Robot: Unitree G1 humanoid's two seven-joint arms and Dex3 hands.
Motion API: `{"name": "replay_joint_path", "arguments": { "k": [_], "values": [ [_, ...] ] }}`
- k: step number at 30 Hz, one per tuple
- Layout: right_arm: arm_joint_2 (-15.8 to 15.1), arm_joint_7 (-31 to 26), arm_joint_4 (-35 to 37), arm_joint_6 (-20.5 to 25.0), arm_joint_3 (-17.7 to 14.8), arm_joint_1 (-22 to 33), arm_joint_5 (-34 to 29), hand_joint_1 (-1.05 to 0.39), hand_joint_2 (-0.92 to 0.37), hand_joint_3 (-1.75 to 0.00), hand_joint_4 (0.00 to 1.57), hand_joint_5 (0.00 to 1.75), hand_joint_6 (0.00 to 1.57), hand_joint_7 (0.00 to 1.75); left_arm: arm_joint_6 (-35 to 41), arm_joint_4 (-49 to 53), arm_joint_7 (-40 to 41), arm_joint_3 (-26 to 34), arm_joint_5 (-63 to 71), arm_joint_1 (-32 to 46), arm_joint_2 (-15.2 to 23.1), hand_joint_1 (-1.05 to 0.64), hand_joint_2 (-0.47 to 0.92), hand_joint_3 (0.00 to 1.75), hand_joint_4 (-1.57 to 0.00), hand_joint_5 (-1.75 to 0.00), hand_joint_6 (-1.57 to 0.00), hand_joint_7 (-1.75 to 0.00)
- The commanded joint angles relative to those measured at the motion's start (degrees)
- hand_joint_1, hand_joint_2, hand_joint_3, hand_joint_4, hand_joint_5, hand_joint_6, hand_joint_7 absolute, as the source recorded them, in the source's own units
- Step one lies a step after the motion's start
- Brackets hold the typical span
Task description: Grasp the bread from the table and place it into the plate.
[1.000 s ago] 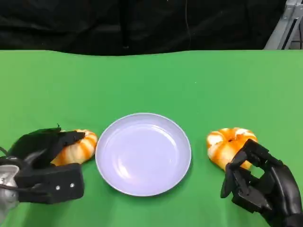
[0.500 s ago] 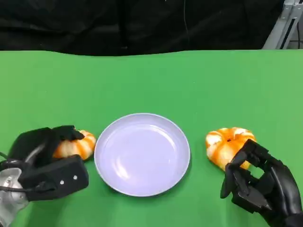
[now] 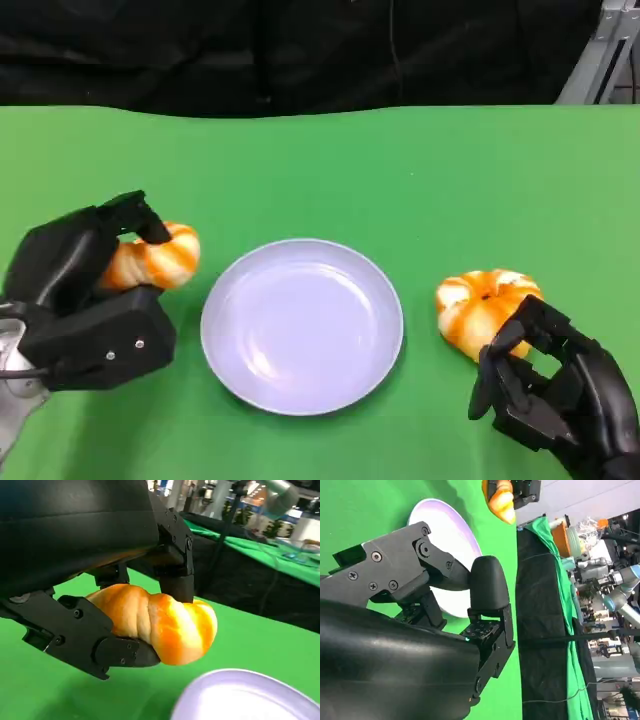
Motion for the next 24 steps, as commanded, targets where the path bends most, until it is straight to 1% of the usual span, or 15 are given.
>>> {"name": "replay_joint_path", "arguments": {
  "k": [1,5,10,13,15,17,19,20,21,24],
  "values": [
    [-0.63,-0.05,-0.4,-0.43,-0.2,0.23,0.21,-0.13,-0.69,-0.96,0.8,1.75,0.61,1.68,2.33,-8.6,-4.1,0.39,-0.92,2.04,0.02,0.04,0.69,0.73,-0.66,-1.74,-0.65,-1.59],
    [-0.76,-0.05,-0.56,-0.18,-0.14,0.24,0.11,-0.14,-0.69,-0.97,0.8,1.75,0.61,1.69,3.12,-12.26,-6.33,-0.5,-0.74,2.8,-1.65,0.08,0.68,0.76,-0.67,-1.75,-0.65,-1.62],
    [-0.56,-0.14,-0.98,0.29,-0.07,0.28,0.4,-0.13,-0.7,-0.97,0.81,1.75,0.61,1.68,1.09,-10.4,-7.6,-2.26,-0.71,2.21,-4.03,0.07,0.69,0.78,-0.67,-1.75,-0.63,-1.63],
    [-0.35,-0.57,-1.07,0.28,0.05,0.25,0.07,-0.13,-0.69,-0.97,0.81,1.75,0.62,1.68,0.64,-8.35,-9.15,-4.08,-0.13,1.13,-5.37,0.02,0.73,0.78,-0.65,-1.75,-0.62,-1.61],
    [-0.27,-0.61,-0.93,-0.02,0.1,0.23,-0.01,-0.13,-0.69,-0.97,0.82,1.75,0.62,1.68,0.58,-7.68,-10.44,-5.0,0.15,0.48,-5.64,0.0,0.77,0.75,-0.63,-1.75,-0.62,-1.57],
    [-0.25,-0.52,-0.62,-0.5,0.15,0.15,-0.07,-0.12,-0.7,-0.97,0.82,1.75,0.62,1.68,0.54,-7.25,-11.12,-5.45,0.33,0.07,-5.69,0.0,0.82,0.66,-0.61,-1.74,-0.65,-1.5],
    [-0.19,-0.8,-0.74,-0.6,0.24,0.15,-0.36,-0.13,-0.7,-0.97,0.82,1.75,0.62,1.68,-0.65,-4.75,-11.26,-6.09,0.36,-0.9,-6.38,-0.01,0.85,0.59,-0.61,-1.72,-0.65,-1.48],
    [-0.2,-0.93,-1.06,-0.5,0.37,0.31,-0.51,-0.13,-0.7,-0.97,0.82,1.75,0.62,1.68,-1.07,-3.48,-11.57,-6.45,0.26,-1.4,-6.88,-0.02,0.86,0.56,-0.61,-1.71,-0.65,-1.48],
    [-0.24,-0.94,-1.25,-0.47,0.46,0.4,-0.58,-0.13,-0.7,-0.97,0.82,1.75,0.62,1.68,-1.36,-2.4,-11.79,-6.8,0.23,-1.86,-7.25,-0.01,0.89,0.5,-0.6,-1.73,-0.61,-1.54],
    [-0.09,-1.31,-1.57,-0.15,0.53,0.56,-0.67,-0.13,-0.7,-0.97,0.82,1.75,0.61,1.69,-2.78,0.54,-11.6,-7.69,0.55,-3.07,-7.83,-0.01,0.92,0.43,-0.57,-1.74,-0.57,-1.57]
  ]
}}
